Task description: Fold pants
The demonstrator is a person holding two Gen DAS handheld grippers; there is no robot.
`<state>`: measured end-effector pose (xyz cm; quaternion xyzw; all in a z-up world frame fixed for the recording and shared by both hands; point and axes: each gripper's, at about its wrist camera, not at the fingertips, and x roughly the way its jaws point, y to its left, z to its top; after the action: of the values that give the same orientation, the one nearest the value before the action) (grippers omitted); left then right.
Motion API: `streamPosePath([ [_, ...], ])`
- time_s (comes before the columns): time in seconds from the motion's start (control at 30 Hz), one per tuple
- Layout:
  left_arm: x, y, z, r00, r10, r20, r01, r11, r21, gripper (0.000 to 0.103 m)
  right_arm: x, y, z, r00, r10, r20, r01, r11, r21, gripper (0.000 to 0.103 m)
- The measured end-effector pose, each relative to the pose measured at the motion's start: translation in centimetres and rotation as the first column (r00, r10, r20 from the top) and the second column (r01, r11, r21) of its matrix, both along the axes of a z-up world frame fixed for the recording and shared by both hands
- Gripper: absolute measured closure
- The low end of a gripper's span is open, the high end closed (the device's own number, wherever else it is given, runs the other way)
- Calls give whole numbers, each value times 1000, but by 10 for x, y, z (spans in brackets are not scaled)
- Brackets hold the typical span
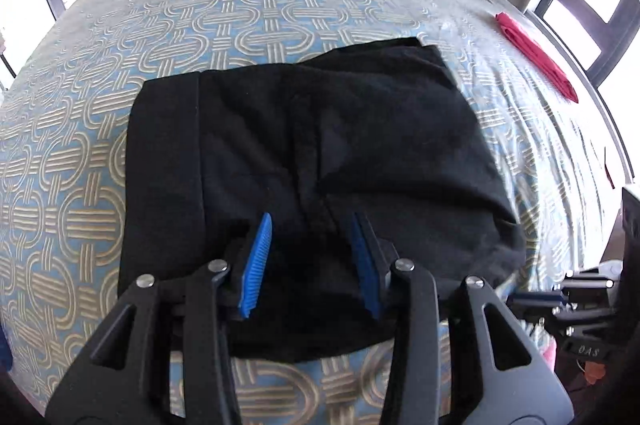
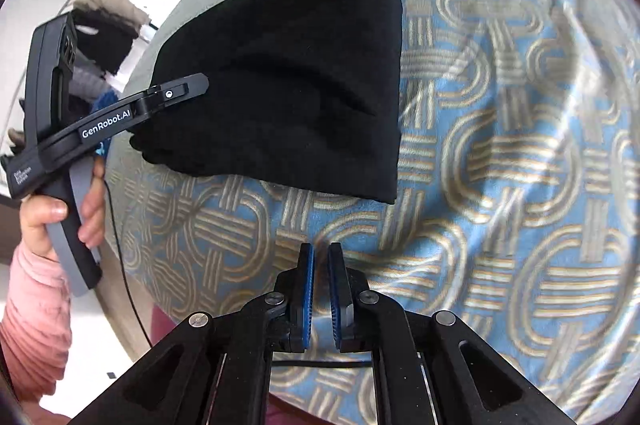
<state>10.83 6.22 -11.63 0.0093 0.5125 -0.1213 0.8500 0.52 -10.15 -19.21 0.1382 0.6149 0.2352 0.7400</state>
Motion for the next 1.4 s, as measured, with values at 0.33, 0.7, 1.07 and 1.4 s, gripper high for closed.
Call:
streamPosePath([
  [0.33,-34,-13,-16,999,-49,-2,49,995,-89,52,36,-2,-5,999,-46,13,47,997,-56,93],
  [0.7,-41,-20,-3,998,-16,-66,-3,962,-273,51,108,-42,57,986,-115,122,121,992,-39,55],
  [1.07,-37,-25,-24,996,-55,-68,31,949,-312,51,238,0,2,977,-206,-56,203,977,-61,88],
  [1.4,-40,-20,-28,996,-40,-82,9,937,-348,51,260,-30,13,954,-301,-14,300,953,-33,84],
])
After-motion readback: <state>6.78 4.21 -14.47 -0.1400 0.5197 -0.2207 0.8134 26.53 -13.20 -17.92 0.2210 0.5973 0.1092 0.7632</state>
